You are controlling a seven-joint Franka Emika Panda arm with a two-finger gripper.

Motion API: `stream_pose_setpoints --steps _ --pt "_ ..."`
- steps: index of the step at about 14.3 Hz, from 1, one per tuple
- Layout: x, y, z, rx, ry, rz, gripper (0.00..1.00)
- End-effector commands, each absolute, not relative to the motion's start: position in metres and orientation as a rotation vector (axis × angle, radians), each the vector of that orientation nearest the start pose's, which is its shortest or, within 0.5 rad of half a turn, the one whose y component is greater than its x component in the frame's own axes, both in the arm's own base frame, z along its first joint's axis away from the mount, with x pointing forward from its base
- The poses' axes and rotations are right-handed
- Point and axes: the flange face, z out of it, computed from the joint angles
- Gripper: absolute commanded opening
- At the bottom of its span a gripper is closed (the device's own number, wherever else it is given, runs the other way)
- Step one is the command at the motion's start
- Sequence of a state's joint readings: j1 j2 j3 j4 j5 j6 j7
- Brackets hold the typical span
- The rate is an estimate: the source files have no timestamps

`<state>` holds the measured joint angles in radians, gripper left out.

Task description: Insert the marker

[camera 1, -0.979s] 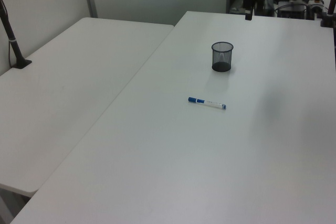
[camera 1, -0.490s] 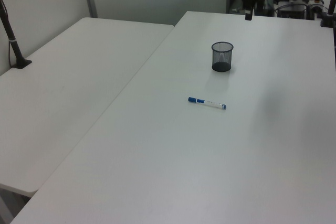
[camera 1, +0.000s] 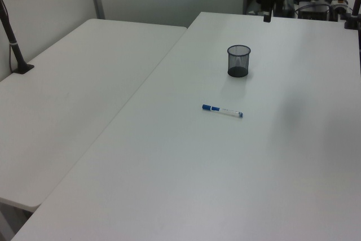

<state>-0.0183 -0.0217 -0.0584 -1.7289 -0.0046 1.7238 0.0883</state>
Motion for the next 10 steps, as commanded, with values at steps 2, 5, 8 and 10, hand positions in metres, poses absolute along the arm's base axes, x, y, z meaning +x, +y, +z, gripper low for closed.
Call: stream_pose_setpoints --steps 2,5,8,10 --pt "0.552 -0.040 0.575 -3.152 0.226 0.029 1.00" --pt "0.558 -0.040 0.567 -3.153 0.226 0.043 1.00" --pt "0.573 -0.021 0.548 -3.165 0.174 0.096 1.00" --pt "0.579 -0.003 0.529 -3.202 0.111 0.148 1.00"
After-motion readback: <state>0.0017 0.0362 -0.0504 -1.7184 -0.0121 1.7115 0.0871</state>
